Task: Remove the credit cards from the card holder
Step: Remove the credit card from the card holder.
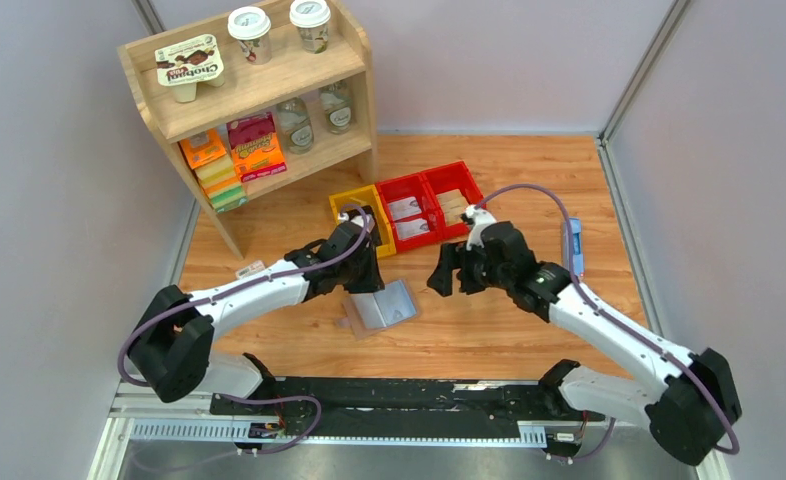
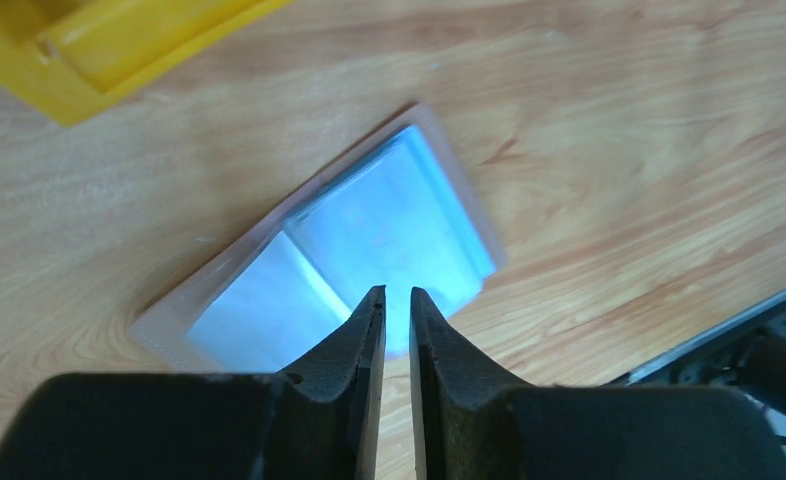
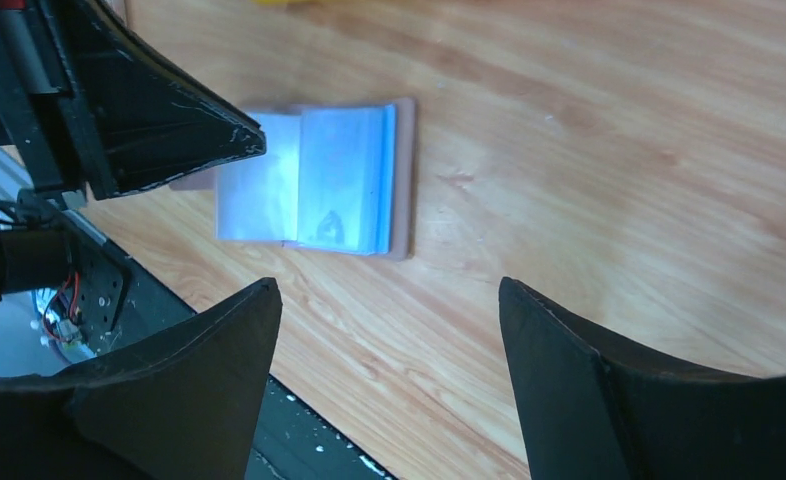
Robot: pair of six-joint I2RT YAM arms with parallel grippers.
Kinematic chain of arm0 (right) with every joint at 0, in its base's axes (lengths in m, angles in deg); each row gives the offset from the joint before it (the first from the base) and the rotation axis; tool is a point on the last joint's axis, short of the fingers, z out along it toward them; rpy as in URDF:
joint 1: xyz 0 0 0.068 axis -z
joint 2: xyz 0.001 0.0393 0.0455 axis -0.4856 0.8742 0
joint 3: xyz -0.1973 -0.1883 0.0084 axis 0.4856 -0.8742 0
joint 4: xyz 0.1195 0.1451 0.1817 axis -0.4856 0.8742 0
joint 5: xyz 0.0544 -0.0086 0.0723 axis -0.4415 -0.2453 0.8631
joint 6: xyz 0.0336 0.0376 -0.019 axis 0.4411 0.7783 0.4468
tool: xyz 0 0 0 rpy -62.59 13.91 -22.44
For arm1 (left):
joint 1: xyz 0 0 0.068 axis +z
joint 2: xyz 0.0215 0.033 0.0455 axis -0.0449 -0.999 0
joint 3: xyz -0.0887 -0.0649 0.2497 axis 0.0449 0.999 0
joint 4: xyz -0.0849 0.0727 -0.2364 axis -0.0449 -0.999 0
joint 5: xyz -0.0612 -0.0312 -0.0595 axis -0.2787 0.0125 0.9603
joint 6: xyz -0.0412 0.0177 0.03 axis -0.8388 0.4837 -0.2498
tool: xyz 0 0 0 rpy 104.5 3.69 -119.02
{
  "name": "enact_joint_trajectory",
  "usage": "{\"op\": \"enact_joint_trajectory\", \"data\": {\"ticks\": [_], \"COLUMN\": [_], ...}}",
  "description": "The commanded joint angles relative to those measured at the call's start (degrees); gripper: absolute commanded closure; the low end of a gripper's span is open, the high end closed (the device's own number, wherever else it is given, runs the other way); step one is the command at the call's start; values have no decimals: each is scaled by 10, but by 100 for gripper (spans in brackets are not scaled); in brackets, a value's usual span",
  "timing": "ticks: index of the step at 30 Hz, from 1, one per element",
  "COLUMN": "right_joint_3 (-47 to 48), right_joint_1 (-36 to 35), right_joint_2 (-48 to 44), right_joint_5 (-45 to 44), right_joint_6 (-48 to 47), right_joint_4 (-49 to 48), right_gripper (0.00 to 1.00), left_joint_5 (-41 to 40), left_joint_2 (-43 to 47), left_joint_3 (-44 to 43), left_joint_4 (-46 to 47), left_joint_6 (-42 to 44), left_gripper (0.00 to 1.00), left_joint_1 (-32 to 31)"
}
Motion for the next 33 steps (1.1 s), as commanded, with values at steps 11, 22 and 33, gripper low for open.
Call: {"op": "enact_joint_trajectory", "data": {"ticks": [11,22,33], "right_joint_3": [134,171,173], "right_joint_1": [-138,-167,-173], "right_joint_2": [227,330,364], "right_joint_5": [-66,-51,-28], "right_joint_6": [43,42,40], "right_joint_4": [11,-1,-14], "right_gripper": [26,42,48], "left_joint_5": [-41,-46,-33], "left_joint_2": [35,37,38], "left_joint_3": [125,172,197], "left_joint_4": [64,53,64], "left_joint_6": [-33,-52,-70], "left_gripper": [84,85,86], "left_joint_1": [-2,-3,-3]}}
